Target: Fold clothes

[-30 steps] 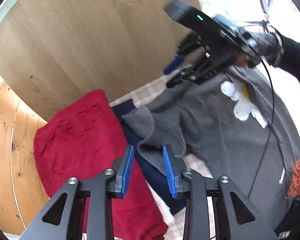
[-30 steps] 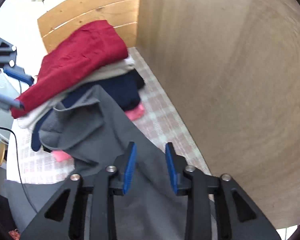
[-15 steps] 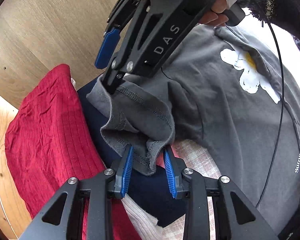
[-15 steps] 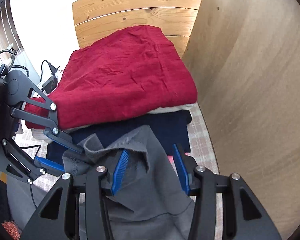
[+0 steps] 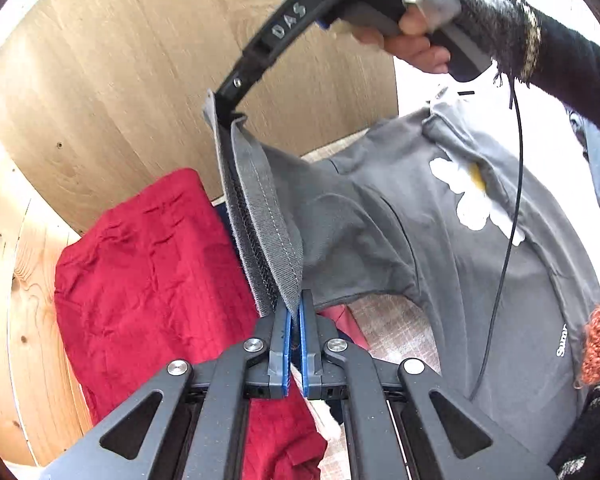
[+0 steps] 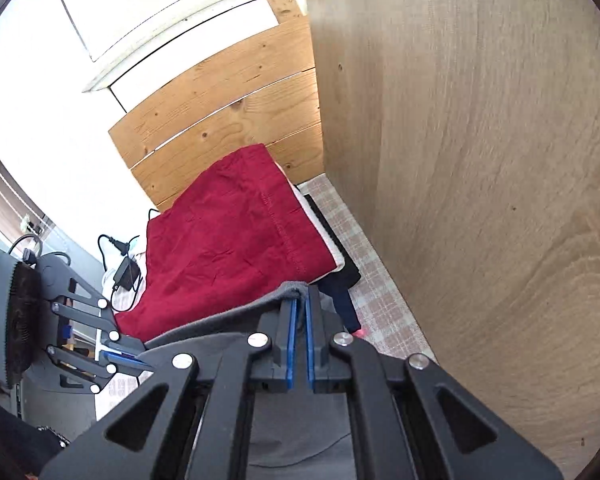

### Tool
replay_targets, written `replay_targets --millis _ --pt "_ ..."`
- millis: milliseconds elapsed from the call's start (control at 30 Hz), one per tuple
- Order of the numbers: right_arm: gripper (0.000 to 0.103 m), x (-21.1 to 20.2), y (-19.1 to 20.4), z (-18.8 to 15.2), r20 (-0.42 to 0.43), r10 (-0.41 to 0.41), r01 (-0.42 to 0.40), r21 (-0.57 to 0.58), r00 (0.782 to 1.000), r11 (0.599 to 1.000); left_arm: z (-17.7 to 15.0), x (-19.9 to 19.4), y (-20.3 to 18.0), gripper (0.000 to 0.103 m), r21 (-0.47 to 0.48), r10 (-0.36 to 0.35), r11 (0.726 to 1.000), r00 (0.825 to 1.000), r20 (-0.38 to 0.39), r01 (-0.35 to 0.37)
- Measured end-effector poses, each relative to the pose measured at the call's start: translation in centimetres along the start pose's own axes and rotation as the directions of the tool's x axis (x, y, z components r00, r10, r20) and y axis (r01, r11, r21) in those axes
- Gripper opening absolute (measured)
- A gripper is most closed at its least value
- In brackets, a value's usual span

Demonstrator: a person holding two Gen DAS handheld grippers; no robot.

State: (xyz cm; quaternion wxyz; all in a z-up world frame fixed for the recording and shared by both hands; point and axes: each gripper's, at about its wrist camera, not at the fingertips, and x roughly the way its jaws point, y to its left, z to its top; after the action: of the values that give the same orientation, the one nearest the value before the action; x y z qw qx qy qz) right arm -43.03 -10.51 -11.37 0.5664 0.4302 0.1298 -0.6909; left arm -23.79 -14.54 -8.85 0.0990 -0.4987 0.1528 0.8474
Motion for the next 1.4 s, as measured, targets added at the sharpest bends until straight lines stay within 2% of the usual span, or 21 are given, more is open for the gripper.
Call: replay_targets --millis 133,233,300,367,400,433,467,500,533,667,800,867,900,933,967,1000,1067,1133,1200,1233,1400 --pt "0.004 3.2 0.6 0.9 -0.025 -0.023 0.025 0.062 0.999 0.998 -0.5 -0.3 1.0 0.003 -0.011 -0.023 1.000 1.000 0.007 0.024" --pt "0.010 6.4 1.1 1.6 -0.107 -0.034 0.042 0.074 0.994 0.996 -2.1 2.3 2.3 0.003 -0.064 -0.022 0.998 0.997 -0.080 0.017" --pt "0.010 7.6 1.0 1.8 -0.162 -0.040 0.054 0.086 0.986 0.995 -2.9 3.2 2.9 0.003 -0.094 -0.039 0.995 0.995 -0.092 0.030" --pt "0.012 6.6 1.0 2.1 -0.137 -0.023 0.035 0.081 0.990 0.996 -3.0 3.5 3.1 0.003 -0.098 -0.044 0.995 0.995 -0.086 0.036" --pt "0.017 5.6 0.9 2.3 -0.110 -0.013 0.022 0.078 0.994 0.997 -2.9 3.5 3.1 0.003 -0.095 -0.044 0.995 0.996 -0.083 0.036" --pt "0.030 4.4 0.7 2.4 -0.082 -0.003 0.010 0.082 0.997 0.997 -2.9 3.6 3.1 0.003 -0.093 -0.044 0.995 0.996 -0.080 0.037" --pt "0.037 3.2 0.3 2.6 -0.048 0.008 -0.003 0.094 0.999 0.996 -2.8 3.7 3.1 0.003 -0.091 -0.045 0.995 0.996 -0.081 0.037" --pt "0.049 2.0 -0.2 2.6 -0.010 0.020 -0.018 0.115 1.000 0.993 -2.8 3.8 3.0 0.003 -0.090 -0.046 0.995 0.996 -0.083 0.038" --pt "0.054 0.8 -0.8 2.6 0.025 0.039 -0.042 0.140 0.999 0.989 -2.9 3.9 3.0 0.003 -0.090 -0.047 0.995 0.995 -0.084 0.040" --pt "0.054 -0.9 -2.4 1.6 0.050 0.095 -0.103 0.224 0.994 0.969 -2.9 3.9 3.1 0.003 -0.096 -0.054 0.994 0.995 -0.084 0.046" --pt "0.051 2.5 -1.5 1.3 -0.054 0.163 -0.143 0.274 0.985 0.951 -2.9 3.9 3.0 0.003 -0.096 -0.051 0.994 0.995 -0.089 0.043" --pt "0.044 4.4 -0.9 1.3 -0.105 0.200 -0.160 0.303 0.974 0.939 -2.8 4.0 2.9 0.003 -0.093 -0.048 0.995 0.994 -0.095 0.039" --pt "0.032 5.4 -0.8 1.3 -0.125 0.221 -0.172 0.318 0.967 0.932 -2.8 4.1 2.9 0.003 -0.093 -0.048 0.995 0.994 -0.100 0.038" --pt "0.014 6.3 -0.7 1.4 -0.131 0.250 -0.195 0.334 0.959 0.922 -2.8 4.1 2.9 0.003 -0.093 -0.047 0.995 0.993 -0.105 0.037" --pt "0.009 7.1 -0.5 1.3 -0.126 0.283 -0.224 0.352 0.951 0.909 -2.8 4.1 2.8 0.004 -0.094 -0.048 0.995 0.992 -0.114 0.037" --pt "0.008 7.8 -0.4 1.4 -0.121 0.297 -0.236 0.362 0.947 0.902 -2.8 4.0 2.8 0.006 -0.095 -0.049 0.995 0.991 -0.126 0.037" --pt "0.008 8.6 0.1 1.6 -0.123 0.280 -0.222 0.352 0.952 0.909 -2.4 3.5 2.7 0.007 -0.109 -0.042 0.994 0.989 -0.144 0.027" --pt "0.009 9.1 0.5 1.7 -0.125 0.263 -0.208 0.340 0.957 0.917 -1.7 2.7 2.8 0.015 -0.121 -0.024 0.993 0.989 -0.145 0.007" --pt "0.008 9.2 0.6 1.6 -0.115 0.261 -0.209 0.340 0.958 0.917 -0.6 1.9 3.0 0.051 -0.123 0.023 0.992 0.992 -0.125 -0.038" --pt "0.008 9.1 0.6 1.5 -0.107 0.264 -0.213 0.347 0.959 0.913 0.1 1.7 3.2 0.057 -0.128 0.046 0.990 0.992 -0.115 -0.061" --pt "0.009 8.8 0.4 1.4 -0.097 0.259 -0.210 0.354 0.961 0.911 2.7 3.9 4.5 0.057 -0.179 0.071 0.979 0.985 -0.155 -0.098"
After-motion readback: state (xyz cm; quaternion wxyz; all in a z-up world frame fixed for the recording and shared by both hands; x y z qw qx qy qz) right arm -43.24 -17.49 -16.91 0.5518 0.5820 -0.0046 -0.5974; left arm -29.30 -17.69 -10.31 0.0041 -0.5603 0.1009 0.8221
